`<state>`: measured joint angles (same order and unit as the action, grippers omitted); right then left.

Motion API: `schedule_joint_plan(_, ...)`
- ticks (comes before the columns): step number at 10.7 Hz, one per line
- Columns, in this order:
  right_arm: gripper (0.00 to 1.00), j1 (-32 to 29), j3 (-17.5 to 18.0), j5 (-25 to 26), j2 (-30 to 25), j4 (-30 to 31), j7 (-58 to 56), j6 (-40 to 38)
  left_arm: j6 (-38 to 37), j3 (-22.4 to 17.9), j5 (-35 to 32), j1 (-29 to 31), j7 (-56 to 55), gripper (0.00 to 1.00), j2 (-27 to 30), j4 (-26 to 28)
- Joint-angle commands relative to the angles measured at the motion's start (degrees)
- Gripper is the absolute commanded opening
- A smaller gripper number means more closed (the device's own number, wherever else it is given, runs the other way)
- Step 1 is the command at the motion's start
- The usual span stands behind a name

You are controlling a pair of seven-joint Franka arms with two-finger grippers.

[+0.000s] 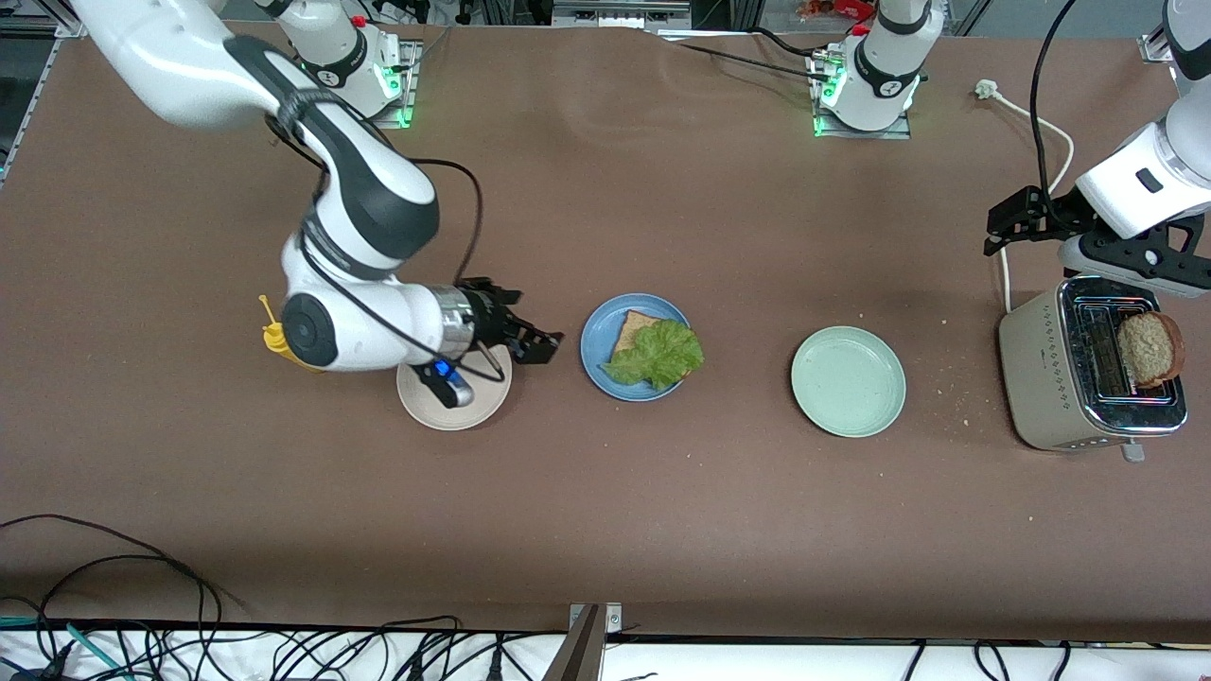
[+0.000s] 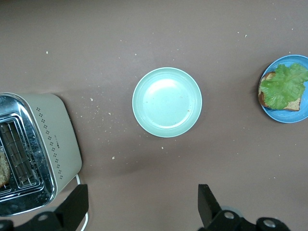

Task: Make sandwich in blue plate with both arms
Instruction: 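Move the right gripper back to the yellow mustard bottle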

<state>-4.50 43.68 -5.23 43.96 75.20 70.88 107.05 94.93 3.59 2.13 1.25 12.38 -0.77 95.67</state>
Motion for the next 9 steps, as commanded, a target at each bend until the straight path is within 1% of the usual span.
schedule_joint_plan(1,1.00,0.0,-8.4,5.3,-12.2,2.1,-16.0,-11.3,-1.2,-0.2,1.1,-0.1,-0.3,1.00,-0.4,-1.4)
schedule_joint_plan(3,1.00,0.1,-15.5,5.7,-17.1,2.2,-29.0,-15.6,-1.2,-0.2,1.1,-0.1,-0.3,1.00,-0.4,-1.4)
schedule_joint_plan(5,1.00,0.1,-21.8,8.6,-20.2,2.6,-43.8,-18.4,-1.2,-0.2,1.2,0.0,-0.3,1.00,-0.4,-1.4)
schedule_joint_plan(7,1.00,0.2,-26.7,11.2,-22.4,4.5,-56.2,-17.6,-1.2,-0.2,1.2,-0.1,-0.3,1.00,-0.4,-1.4)
schedule_joint_plan(9,0.99,0.1,-31.2,10.3,-23.5,4.7,-72.5,-13.7,-1.2,-0.2,1.2,0.0,-0.3,1.00,-0.4,-1.4)
